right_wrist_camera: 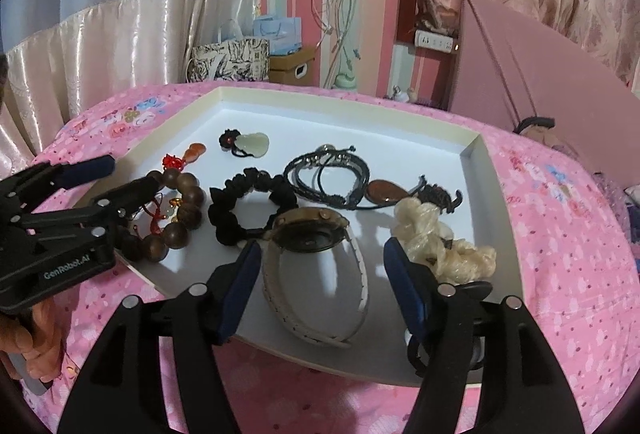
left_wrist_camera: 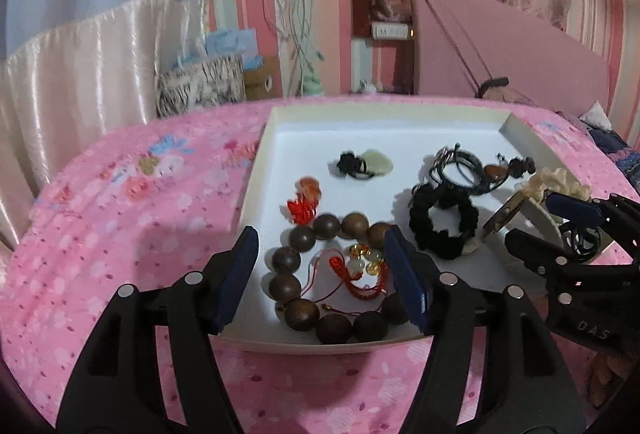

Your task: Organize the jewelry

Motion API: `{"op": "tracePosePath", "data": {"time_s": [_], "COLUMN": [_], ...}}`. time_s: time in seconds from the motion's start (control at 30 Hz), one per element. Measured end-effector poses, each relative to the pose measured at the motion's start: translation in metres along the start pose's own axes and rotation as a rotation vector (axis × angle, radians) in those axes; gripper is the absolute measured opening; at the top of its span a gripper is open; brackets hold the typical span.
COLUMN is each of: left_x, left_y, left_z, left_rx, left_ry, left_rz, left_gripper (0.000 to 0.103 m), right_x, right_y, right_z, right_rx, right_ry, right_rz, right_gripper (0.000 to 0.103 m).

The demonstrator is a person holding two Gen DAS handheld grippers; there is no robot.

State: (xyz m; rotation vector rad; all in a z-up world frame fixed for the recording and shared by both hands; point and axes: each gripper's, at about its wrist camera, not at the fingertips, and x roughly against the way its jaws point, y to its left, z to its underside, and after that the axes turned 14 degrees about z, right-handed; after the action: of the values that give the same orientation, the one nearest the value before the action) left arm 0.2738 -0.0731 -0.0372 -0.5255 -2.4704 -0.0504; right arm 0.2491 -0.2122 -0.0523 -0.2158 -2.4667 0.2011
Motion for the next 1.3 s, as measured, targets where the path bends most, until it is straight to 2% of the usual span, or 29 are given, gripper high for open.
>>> {"op": "tracePosePath", "data": {"time_s": [0.07, 0.1, 0.17, 0.23, 0.3, 0.4, 0.57, 0.67, 0.77, 0.83, 0.9, 0.97, 1.1, 1.17, 1.3], "left_x": [0.014, 0.029, 0.041, 0.052, 0.067, 0.103, 0.175, 0.200, 0.209, 0.209, 0.205, 0.204, 0.207, 0.203, 0.202], "left_y": [-0.002, -0.005, -0.011, -0.015, -0.018, -0.019, -0.006, 0.000, 0.014, 0.023, 0.032, 0.036, 0.037, 0.034, 0.024], "left_z": [0.001, 0.004, 0.007, 0.011, 0.019, 0.027, 0.043, 0.066, 0.084, 0.092, 0.099, 0.106, 0.111, 0.111, 0.109], "left_rx": [-0.016, -0.035, -0.059, -0.072, -0.078, -0.097, -0.067, -0.074, -0.045, -0.007, 0.041, 0.066, 0.072, 0.051, 0.001], "left_ry": [-0.064, -0.136, -0.199, -0.207, -0.203, -0.227, -0.267, -0.267, -0.270, -0.252, -0.240, -0.252, -0.271, -0.249, -0.257], "left_rz": [0.008, 0.018, 0.004, -0.016, -0.014, -0.055, -0.055, -0.105, -0.143, -0.134, -0.124, -0.108, -0.115, -0.115, -0.115], "left_gripper": [0.066, 0.066, 0.072, 0.072, 0.072, 0.073, 0.093, 0.100, 0.100, 0.100, 0.100, 0.100, 0.100, 0.100, 0.100], "right_x": [0.008, 0.012, 0.023, 0.032, 0.046, 0.070, 0.098, 0.117, 0.131, 0.138, 0.143, 0.152, 0.161, 0.162, 0.166], "right_y": [0.003, 0.003, 0.002, -0.001, -0.007, -0.021, -0.050, -0.069, -0.083, -0.092, -0.097, -0.099, -0.088, -0.083, -0.087], "right_z": [0.001, 0.001, 0.005, 0.012, 0.022, 0.040, 0.072, 0.088, 0.102, 0.110, 0.116, 0.119, 0.119, 0.119, 0.119], "right_rx": [0.010, 0.010, -0.004, -0.019, -0.044, -0.068, -0.122, -0.166, -0.186, -0.208, -0.229, -0.238, -0.192, -0.172, -0.199], "right_ry": [-0.041, -0.060, -0.082, -0.070, -0.078, -0.077, -0.047, -0.053, -0.067, -0.084, -0.091, -0.134, -0.183, -0.191, -0.215], "right_rz": [0.031, 0.047, 0.066, 0.045, 0.061, 0.057, 0.052, 0.039, 0.062, 0.082, 0.082, 0.091, 0.127, 0.139, 0.149], "right_gripper": [0.064, 0.064, 0.065, 0.065, 0.066, 0.066, 0.066, 0.069, 0.072, 0.077, 0.078, 0.078, 0.082, 0.082, 0.088]}}
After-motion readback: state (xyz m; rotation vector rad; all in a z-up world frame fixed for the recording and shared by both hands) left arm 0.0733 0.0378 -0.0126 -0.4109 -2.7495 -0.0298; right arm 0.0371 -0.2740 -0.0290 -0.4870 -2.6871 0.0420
